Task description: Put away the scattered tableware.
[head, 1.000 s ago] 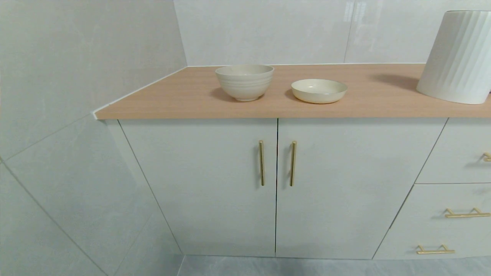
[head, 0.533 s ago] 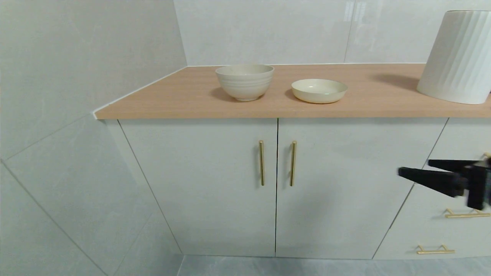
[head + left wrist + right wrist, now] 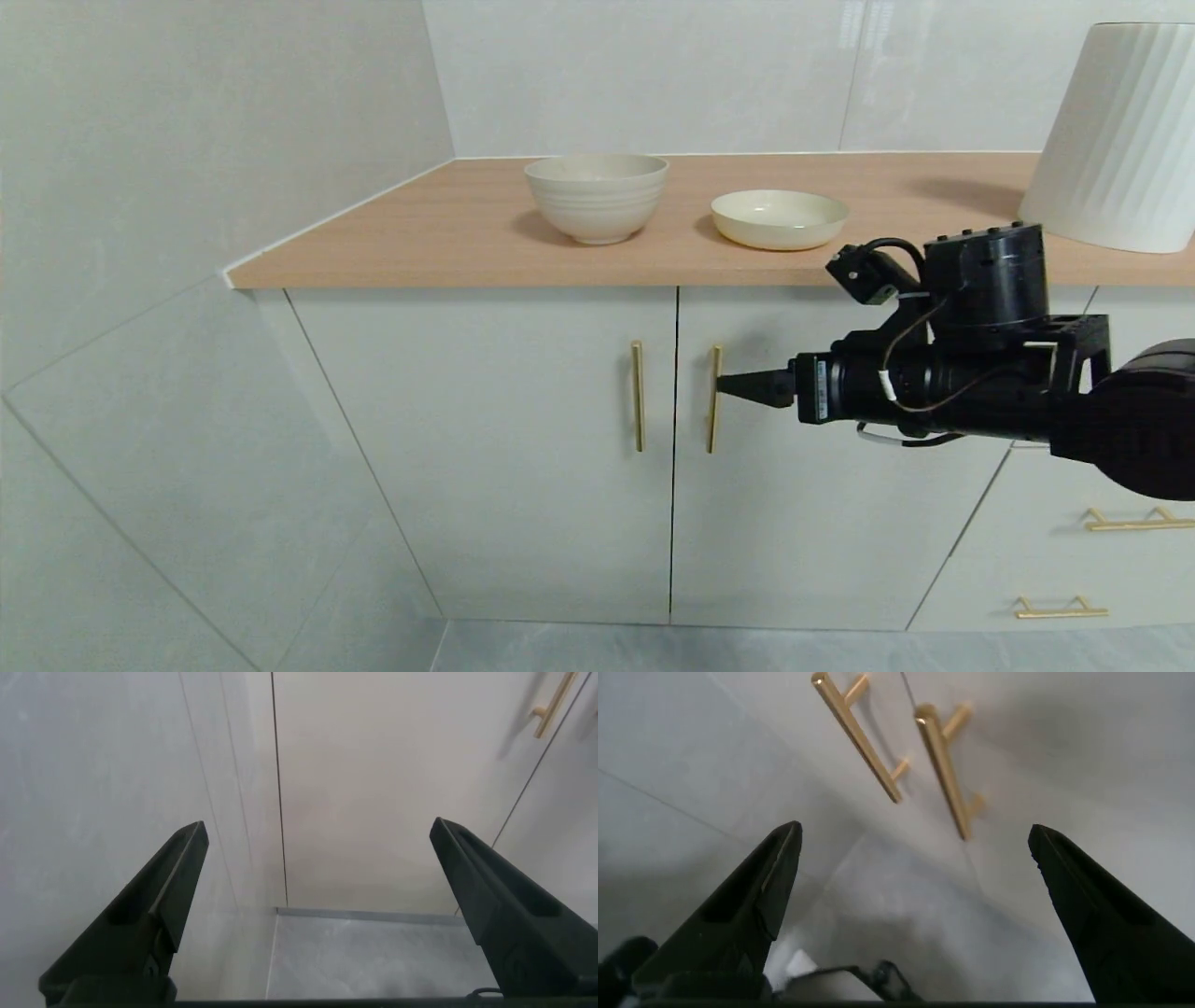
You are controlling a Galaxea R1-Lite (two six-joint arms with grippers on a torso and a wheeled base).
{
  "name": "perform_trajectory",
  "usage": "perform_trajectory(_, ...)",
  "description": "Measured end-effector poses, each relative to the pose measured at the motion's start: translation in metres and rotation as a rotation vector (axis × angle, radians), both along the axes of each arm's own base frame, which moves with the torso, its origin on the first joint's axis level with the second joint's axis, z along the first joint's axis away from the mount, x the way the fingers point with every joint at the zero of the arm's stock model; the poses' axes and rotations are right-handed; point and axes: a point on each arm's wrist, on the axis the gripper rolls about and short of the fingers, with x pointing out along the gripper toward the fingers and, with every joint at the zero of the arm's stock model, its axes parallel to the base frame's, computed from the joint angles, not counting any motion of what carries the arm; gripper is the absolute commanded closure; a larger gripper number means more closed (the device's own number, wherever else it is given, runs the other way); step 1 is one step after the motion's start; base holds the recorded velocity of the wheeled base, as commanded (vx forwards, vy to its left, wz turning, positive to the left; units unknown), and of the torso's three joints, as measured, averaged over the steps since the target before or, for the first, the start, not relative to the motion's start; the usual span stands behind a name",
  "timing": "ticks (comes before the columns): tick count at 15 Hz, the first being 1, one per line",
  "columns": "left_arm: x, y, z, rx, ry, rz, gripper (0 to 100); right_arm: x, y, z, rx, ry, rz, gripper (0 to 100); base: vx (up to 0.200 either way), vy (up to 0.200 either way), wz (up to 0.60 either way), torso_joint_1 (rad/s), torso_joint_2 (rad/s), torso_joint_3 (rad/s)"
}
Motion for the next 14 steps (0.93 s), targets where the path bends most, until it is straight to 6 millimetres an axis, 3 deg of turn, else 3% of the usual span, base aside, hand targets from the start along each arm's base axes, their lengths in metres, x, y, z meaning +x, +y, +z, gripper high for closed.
perform_trajectory(6, 0.000, 0.000, 0.000, 0.000, 0.000, 0.000, 0, 0.029, 0.023, -0.033, 0.020, -0.041, -0.037, 0, 0.000, 0.000, 0.00, 0.000, 0.00, 0.000)
perform_trajectory(14, 0.000, 0.000, 0.000, 0.000, 0.000, 0.000, 0, 0.038, 0.046, -0.057, 0.101, -0.029, -0.035, 0, 0.000, 0.000, 0.00, 0.000, 0.00, 0.000)
